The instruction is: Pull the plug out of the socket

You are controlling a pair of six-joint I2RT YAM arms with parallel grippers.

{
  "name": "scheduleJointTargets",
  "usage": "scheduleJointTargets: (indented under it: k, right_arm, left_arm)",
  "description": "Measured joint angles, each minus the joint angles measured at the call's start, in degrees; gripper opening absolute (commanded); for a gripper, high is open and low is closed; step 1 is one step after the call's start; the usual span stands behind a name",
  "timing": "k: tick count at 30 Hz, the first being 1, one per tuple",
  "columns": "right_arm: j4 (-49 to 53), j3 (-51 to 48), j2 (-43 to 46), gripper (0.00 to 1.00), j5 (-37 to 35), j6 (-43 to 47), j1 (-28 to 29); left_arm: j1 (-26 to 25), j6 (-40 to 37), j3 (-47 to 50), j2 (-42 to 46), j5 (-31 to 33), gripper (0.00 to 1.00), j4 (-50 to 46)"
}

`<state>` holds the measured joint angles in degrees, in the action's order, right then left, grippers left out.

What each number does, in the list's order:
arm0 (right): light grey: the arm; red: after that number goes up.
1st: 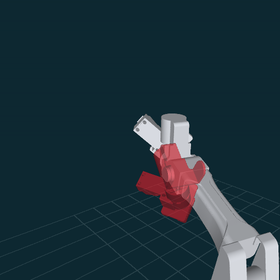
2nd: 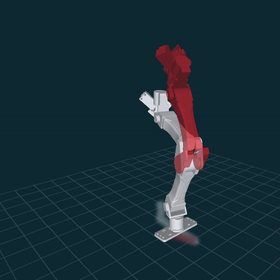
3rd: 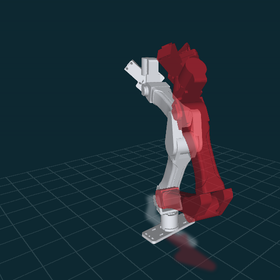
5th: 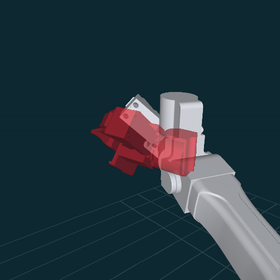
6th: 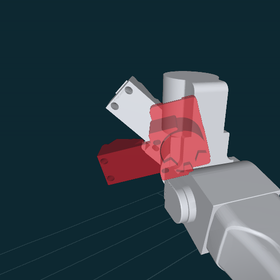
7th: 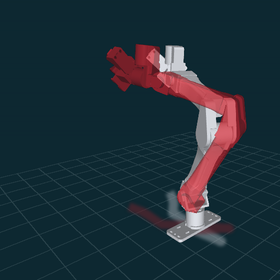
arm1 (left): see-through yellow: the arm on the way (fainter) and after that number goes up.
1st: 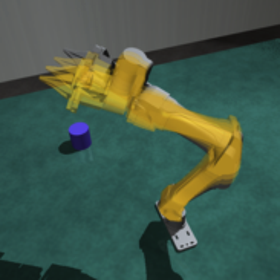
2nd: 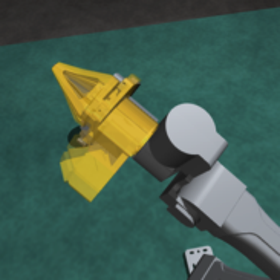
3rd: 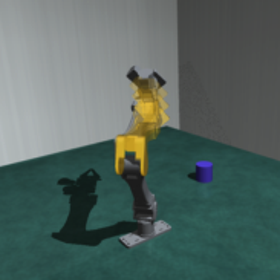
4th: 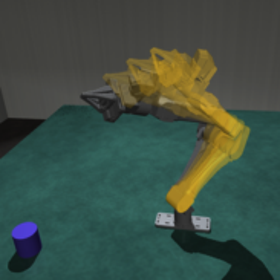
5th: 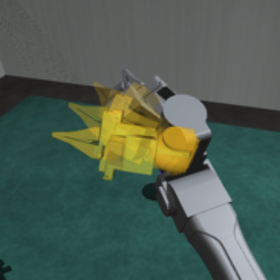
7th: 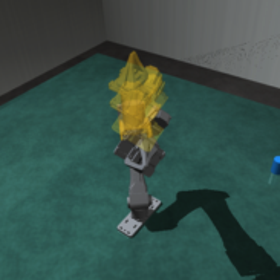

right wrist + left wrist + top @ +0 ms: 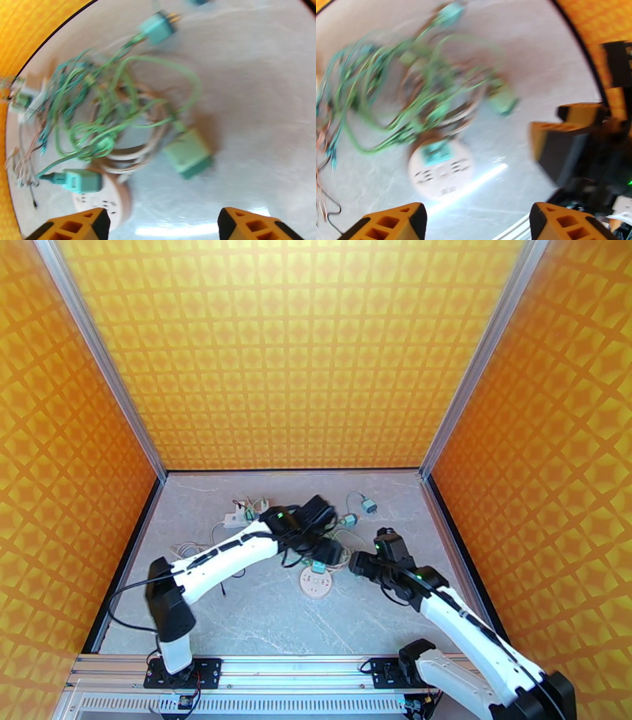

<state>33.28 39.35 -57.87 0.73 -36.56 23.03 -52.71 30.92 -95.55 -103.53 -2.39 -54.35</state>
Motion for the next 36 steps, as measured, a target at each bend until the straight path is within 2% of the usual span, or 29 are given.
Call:
scheduleJointTargets:
  k: [5, 12, 17, 29, 36]
  right_arm:
    - [-3.63, 0.07, -4.76, 0.75, 1.42, 0.17, 5.99]
    - [-6.88, -0.11, -9.97, 0.49, 1.46, -3.23, 9.73]
    - [-12.13, -3.93, -10.14, 0.47, 3.28, -6.12, 9.97]
    - [-20.26, -15.15, -4.83, 0.41, 5.77, -14.49, 9.97]
    - [-23.93, -16.20, -2.91, 0.37, 7.02, -15.91, 9.97]
  left_arm:
    - [3.02, 3.08, 12.87, 1.81, 0.85, 0.62, 4.37]
    - [3.10, 4.94, 18.23, 2.01, 1.01, 0.60, 10.14]
    - [1.62, 5.09, 17.27, 1.27, 1.01, 0.61, 13.35]
    - [-1.75, 5.07, 7.63, -10.21, 3.37, 0.62, 14.71]
    - [-1.79, 4.66, 1.03, -14.93, 6.69, 0.50, 12.63]
